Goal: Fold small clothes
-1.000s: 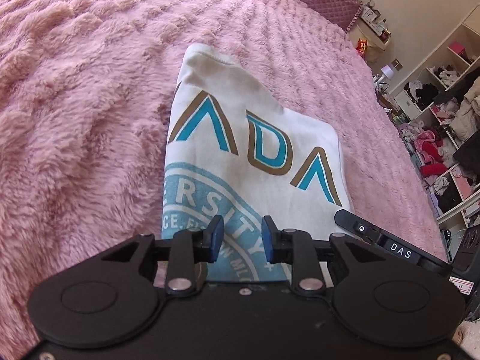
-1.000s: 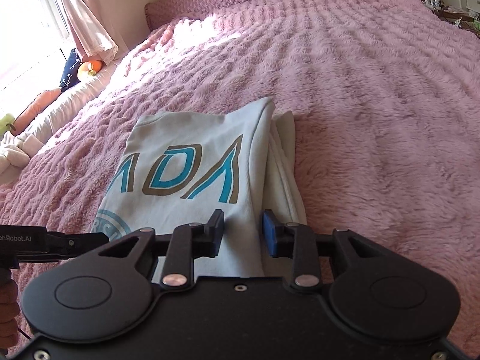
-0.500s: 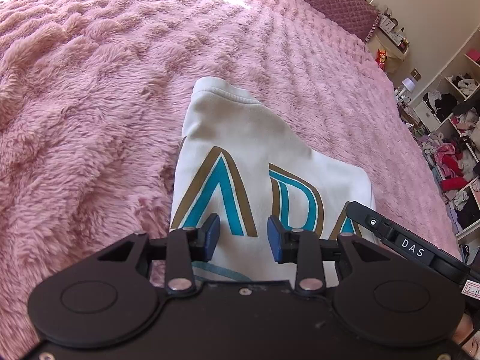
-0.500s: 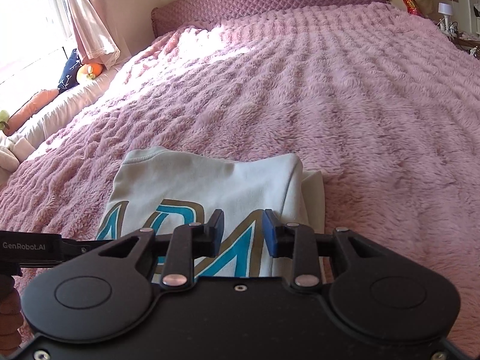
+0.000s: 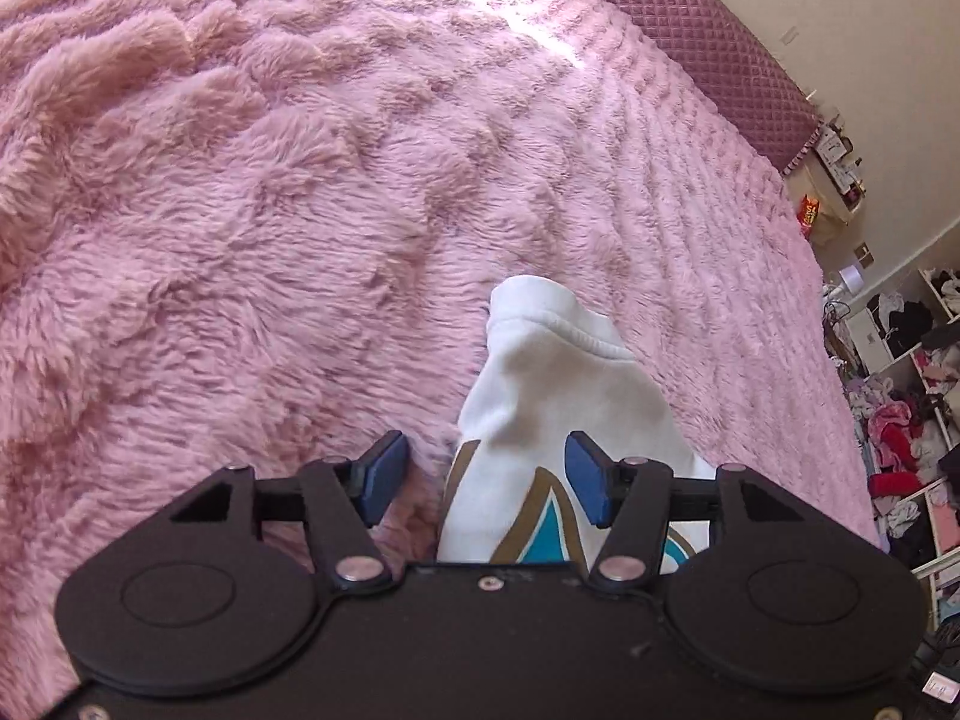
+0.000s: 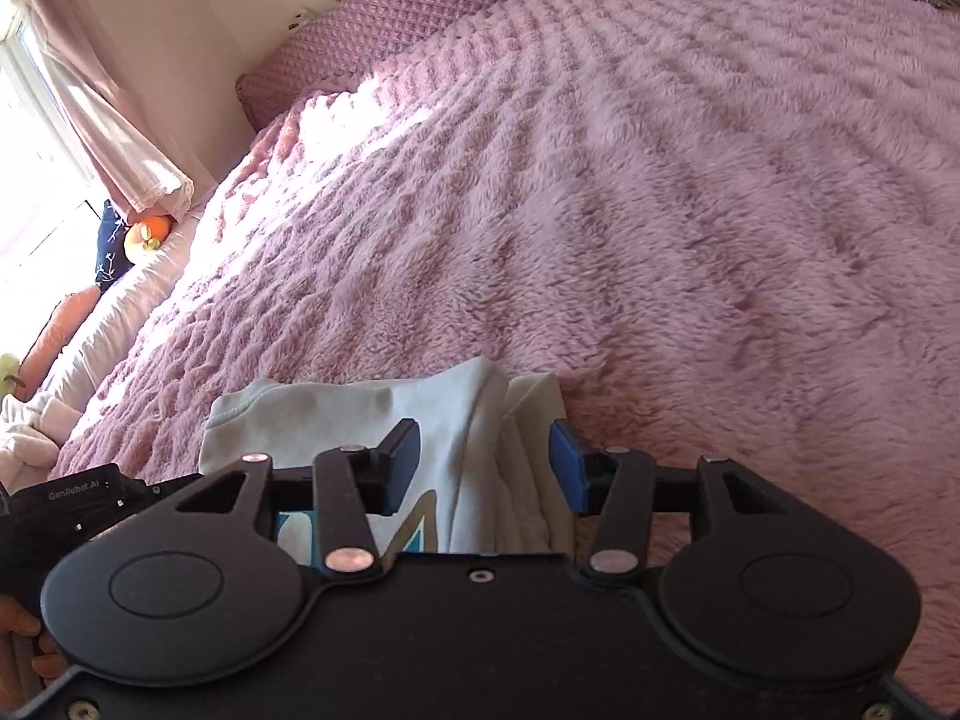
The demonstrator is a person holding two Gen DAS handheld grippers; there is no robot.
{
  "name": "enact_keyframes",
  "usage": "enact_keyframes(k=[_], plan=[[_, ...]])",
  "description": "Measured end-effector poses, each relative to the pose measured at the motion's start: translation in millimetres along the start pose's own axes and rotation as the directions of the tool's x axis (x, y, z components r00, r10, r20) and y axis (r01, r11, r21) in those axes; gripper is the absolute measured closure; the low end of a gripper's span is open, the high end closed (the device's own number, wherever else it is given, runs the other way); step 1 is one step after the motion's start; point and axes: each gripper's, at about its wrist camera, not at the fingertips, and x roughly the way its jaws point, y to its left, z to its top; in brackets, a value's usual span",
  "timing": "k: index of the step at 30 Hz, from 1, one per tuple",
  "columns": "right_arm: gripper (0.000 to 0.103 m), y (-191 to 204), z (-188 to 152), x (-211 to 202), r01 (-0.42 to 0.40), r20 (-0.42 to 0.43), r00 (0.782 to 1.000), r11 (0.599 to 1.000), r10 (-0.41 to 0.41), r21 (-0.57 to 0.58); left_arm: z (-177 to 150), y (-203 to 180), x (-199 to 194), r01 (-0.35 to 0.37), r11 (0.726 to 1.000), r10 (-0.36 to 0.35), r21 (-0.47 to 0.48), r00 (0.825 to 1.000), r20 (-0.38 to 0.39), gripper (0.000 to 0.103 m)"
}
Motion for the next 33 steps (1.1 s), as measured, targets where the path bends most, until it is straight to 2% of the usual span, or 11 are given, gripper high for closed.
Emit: enact_keyframes(k=[3, 6, 7, 9, 11, 17, 21, 24, 27, 30, 33], plan=[[0.047, -14.5, -5.9, 15.3, -0.017, -0.054, 0.998, 0.997, 0.021, 0.072, 9.6, 13.6, 21.6, 0.090, 0.989, -0.092, -0.116, 0.996, -0.016, 0.031], [0.045, -22.6, -7.7, 25.1, -0.065, -0.055, 0.996, 0.987, 0.074, 0.146, 17.6, 17.0, 32.7, 0.162, 0.967, -0.162, -0.198, 0.987, 0.018, 0.034], [0.054, -23.9, -6.9, 26.3, -0.091, -0.045, 0.994, 0.981, 0.100, 0.171, 21.6, 14.6, 34.5, 0.194, 0.960, -0.190, -0.200, 0.981, 0.038, 0.063], [0.076, -23.3, -1.3, 24.8, -0.122, -0.019, 0.992, 0.973, 0.128, 0.194, 26.4, 4.1, 34.1, 0.218, 0.961, -0.209, -0.170, 0.975, 0.074, 0.095], [0.082, -21.4, 1.6, 19.9, -0.128, 0.026, 0.992, 0.973, 0.125, 0.191, 28.4, -6.1, 30.4, 0.210, 0.972, -0.196, -0.108, 0.972, 0.128, 0.101], [0.084, -29.7, -4.4, 43.9, -0.041, -0.035, 0.998, 0.988, 0.047, 0.151, 25.9, -12.0, 70.0, -0.024, 1.000, 0.024, 0.009, 1.000, 0.015, 0.093], [0.070, -22.3, 5.7, 22.7, -0.043, -0.030, 0.998, 0.987, 0.048, 0.155, 25.7, -26.5, 42.9, -0.021, 0.997, 0.017, 0.079, 0.998, 0.056, 0.089], [0.070, 1.8, 1.3, -19.0, -0.101, 0.023, 0.995, 0.995, 0.101, 0.000, 14.3, -41.0, 1.8, -0.041, 0.982, 0.021, 0.186, 0.994, 0.107, 0.090], [0.086, 27.6, -19.1, -46.4, -0.144, -0.031, 0.989, 0.984, 0.141, -0.103, -18.1, -52.0, -46.3, -0.037, 0.962, 0.002, 0.269, 0.992, 0.130, 0.089], [0.086, 45.8, -47.2, -60.6, -0.085, -0.038, 0.996, 0.967, 0.078, -0.240, -60.4, -53.6, -81.1, 0.011, 0.956, -0.039, 0.292, 0.995, 0.093, 0.075], [0.088, 40.5, -69.2, -54.4, -0.022, -0.069, 0.998, 0.959, 0.002, -0.283, -104.6, -48.5, -84.5, -0.002, 0.935, -0.012, 0.355, 0.999, 0.037, 0.074]])
